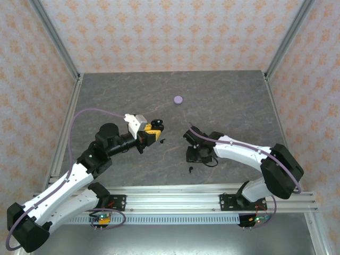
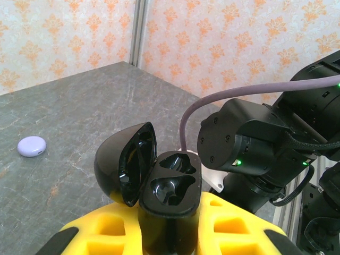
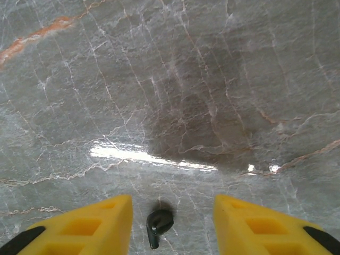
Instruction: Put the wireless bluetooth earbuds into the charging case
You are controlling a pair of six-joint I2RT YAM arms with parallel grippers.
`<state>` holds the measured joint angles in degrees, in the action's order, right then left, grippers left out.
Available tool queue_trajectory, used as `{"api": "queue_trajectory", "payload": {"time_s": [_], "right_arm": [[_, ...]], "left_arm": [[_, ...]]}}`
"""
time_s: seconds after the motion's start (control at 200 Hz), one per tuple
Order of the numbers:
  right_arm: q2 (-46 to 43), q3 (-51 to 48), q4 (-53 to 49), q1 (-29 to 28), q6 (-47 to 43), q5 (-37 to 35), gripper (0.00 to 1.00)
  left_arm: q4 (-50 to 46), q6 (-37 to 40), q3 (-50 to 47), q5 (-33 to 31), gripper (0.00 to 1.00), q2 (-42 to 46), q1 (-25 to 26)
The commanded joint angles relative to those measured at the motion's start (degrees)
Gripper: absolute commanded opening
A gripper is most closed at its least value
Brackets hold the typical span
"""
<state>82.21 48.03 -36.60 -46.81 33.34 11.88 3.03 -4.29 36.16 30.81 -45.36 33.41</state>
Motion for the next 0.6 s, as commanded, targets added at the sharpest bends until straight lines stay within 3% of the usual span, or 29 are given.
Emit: {"api": "queue_trajectory", "payload": {"time_s": [0.0,0.596], "right_arm": [[0.1,-0.6,-0.2,-0.6,2.2,-1.5,0.45],[5.8,0.7,0.2,-3.0,2.5,0.8,0.39]], "left_arm": [[0.1,-0.4,0.9,-0.1,0.17,0.4,0.3],[0.1,-0.4,0.7,-0.1,0.17,0.2,0.3]]}}
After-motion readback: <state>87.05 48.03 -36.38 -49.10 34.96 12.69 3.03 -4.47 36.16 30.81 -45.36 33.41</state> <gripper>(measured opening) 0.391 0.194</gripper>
